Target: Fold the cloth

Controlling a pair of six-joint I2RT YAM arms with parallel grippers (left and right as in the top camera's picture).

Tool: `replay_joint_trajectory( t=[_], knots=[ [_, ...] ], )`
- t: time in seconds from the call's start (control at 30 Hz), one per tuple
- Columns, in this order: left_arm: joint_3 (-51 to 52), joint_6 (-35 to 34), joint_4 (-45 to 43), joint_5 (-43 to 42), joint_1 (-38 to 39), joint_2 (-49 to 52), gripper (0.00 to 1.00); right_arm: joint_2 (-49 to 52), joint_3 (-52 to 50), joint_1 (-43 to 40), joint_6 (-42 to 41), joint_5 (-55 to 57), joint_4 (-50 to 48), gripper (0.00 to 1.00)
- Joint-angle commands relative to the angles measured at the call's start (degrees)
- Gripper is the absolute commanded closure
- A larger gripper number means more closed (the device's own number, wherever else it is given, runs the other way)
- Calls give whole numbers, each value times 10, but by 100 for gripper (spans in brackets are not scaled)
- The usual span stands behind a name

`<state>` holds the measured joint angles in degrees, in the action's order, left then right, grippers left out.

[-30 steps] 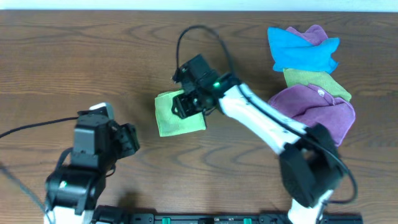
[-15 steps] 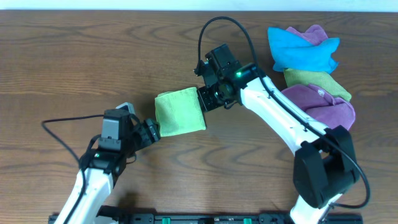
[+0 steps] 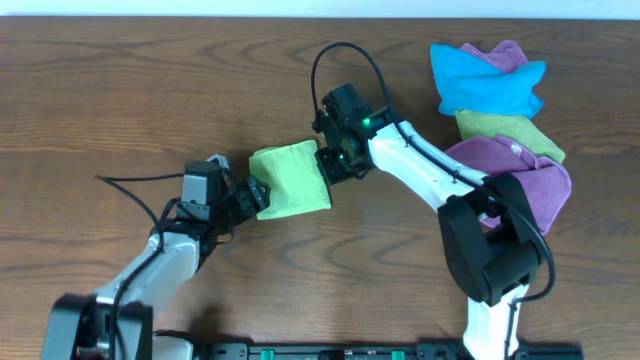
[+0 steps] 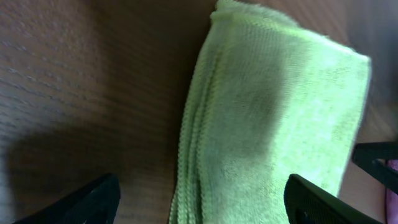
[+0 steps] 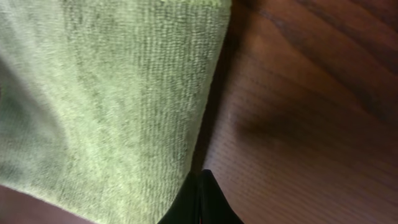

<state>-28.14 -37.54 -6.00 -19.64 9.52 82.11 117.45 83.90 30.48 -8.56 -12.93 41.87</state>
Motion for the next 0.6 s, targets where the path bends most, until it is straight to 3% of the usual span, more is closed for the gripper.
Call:
replay_joint_trajectory(
  t=[0.0,0.57],
  knots=[
    [0,-13,-14,-10,-2,28,14,17,-2,-9,-2,9,-5,99],
    [0,-54,-98,-47,-2,141,13,59,-2,-4,-28,-90,-63,99]
  ],
)
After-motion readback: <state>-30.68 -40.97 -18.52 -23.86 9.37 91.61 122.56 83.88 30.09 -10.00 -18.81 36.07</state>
